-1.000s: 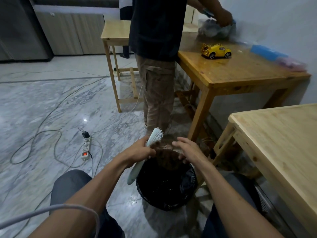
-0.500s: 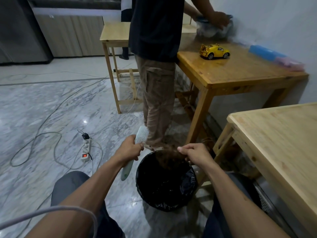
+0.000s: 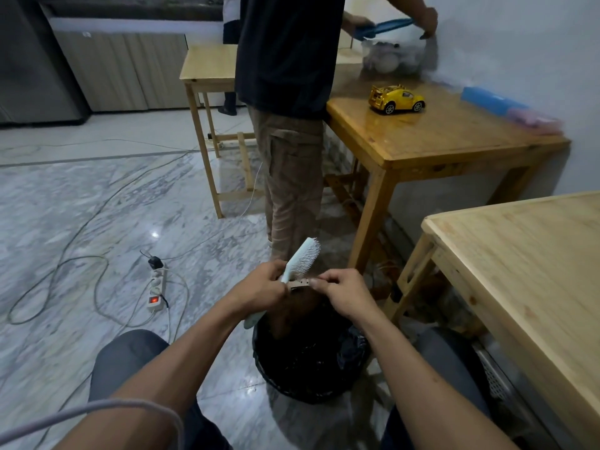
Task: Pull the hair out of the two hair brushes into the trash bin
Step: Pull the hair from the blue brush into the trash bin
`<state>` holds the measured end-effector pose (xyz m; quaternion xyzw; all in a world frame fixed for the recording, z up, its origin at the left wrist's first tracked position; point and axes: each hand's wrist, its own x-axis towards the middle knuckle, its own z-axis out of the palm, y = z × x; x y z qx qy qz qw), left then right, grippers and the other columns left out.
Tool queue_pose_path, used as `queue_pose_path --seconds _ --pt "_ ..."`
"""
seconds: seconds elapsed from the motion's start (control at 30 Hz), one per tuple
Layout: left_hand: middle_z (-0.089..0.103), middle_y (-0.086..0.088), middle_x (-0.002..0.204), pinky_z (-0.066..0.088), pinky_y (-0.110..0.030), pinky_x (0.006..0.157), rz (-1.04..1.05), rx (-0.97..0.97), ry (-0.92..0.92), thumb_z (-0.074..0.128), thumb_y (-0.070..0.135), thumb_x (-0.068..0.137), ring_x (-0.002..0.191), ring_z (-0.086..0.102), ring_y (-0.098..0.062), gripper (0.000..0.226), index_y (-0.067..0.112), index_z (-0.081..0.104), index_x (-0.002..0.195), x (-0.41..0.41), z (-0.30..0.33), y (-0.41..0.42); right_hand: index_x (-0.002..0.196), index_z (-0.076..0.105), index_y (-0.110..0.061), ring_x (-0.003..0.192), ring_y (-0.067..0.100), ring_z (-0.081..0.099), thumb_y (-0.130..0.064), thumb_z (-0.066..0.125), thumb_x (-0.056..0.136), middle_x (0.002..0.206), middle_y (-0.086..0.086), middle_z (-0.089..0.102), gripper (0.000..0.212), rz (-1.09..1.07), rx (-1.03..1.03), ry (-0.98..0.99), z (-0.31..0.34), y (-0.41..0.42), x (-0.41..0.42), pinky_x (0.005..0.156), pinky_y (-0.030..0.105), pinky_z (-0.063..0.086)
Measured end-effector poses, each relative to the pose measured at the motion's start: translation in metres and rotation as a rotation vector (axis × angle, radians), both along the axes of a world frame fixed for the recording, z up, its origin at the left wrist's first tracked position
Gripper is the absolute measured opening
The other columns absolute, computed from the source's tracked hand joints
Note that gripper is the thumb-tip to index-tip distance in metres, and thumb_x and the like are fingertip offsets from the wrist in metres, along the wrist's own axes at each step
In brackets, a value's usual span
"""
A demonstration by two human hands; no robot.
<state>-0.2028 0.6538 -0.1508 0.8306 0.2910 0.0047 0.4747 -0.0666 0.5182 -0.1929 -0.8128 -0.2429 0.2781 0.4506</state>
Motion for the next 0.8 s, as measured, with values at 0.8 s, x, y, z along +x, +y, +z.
queue_pose_path --seconds 0.8 --pt "0.070 -0.008 0.092 0.039 -0.025 0.057 -0.030 0.341 -0.089 0.053 0.019 0.094 0.074 0.059 -0.018 0.013 0.015 0.060 0.104 -0.002 -0.008 -0.010 0.110 0.073 -0.017 0.080 0.013 0.073 -0.037 0.073 0.092 0.094 -0.001 0.080 0.027 0.137 0.274 0.462 0.007 0.009 -0.004 0.068 0.023 0.054"
